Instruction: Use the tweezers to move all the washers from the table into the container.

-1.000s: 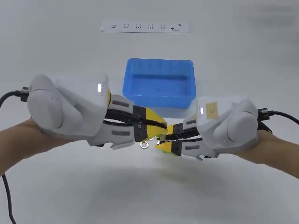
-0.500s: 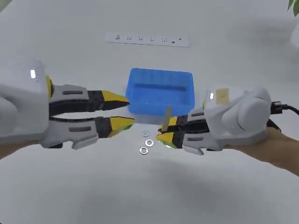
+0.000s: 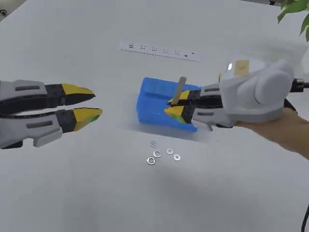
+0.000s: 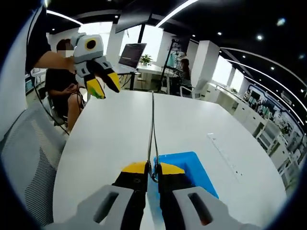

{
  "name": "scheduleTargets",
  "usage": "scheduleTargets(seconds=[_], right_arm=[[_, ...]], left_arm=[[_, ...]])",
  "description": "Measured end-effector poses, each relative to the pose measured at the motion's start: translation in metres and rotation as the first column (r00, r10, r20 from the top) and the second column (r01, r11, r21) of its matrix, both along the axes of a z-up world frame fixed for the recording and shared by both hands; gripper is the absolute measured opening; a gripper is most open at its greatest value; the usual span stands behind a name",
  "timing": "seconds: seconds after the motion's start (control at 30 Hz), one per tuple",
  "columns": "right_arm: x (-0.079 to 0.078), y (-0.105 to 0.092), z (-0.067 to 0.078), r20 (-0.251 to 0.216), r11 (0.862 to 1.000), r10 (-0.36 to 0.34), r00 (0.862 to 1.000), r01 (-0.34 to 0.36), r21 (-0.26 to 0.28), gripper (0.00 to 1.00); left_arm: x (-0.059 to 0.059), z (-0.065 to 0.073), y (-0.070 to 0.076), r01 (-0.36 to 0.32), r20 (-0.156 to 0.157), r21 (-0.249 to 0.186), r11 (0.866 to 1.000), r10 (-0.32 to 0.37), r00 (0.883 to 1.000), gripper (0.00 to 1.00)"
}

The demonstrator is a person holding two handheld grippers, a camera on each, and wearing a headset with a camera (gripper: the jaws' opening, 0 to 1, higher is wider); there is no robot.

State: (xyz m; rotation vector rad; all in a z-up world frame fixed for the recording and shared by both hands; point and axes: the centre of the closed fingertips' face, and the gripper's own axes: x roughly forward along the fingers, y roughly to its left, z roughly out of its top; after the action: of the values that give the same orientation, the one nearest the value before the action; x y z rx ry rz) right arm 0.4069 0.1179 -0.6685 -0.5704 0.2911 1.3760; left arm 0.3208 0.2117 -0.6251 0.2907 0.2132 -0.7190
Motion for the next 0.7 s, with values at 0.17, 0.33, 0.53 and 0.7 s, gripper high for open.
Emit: scheduleTargets(seconds=[0.17, 0.33, 0.53, 0.7], right_arm=[[0.033, 0.004, -0.004, 0.018, 1.0, -0.028, 0.999, 0.028, -0.004, 0.08], [0.056, 0.003, -0.021, 0.005, 0.998, -0.046, 0.999, 0.047, -0.032, 0.08], [0.075, 0.001, -0.044, -0.017, 0.997, -0.05, 0.999, 0.049, -0.055, 0.09], [0.077, 0.006, -0.067, -0.049, 0.997, -0.025, 0.998, 0.021, -0.079, 0.09]], left_arm=[[-0.005, -0.009, 0.002, -0.012, -0.032, -0.018, 1.0, 0.011, 0.999, 0.21], [-0.002, -0.025, 0.005, -0.046, -0.063, -0.029, 0.999, 0.044, 0.997, 0.21], [-0.003, -0.041, 0.008, -0.077, -0.104, -0.042, 0.996, 0.072, 0.992, 0.21], [-0.001, -0.044, 0.007, -0.091, -0.113, -0.053, 0.994, 0.085, 0.99, 0.21]])
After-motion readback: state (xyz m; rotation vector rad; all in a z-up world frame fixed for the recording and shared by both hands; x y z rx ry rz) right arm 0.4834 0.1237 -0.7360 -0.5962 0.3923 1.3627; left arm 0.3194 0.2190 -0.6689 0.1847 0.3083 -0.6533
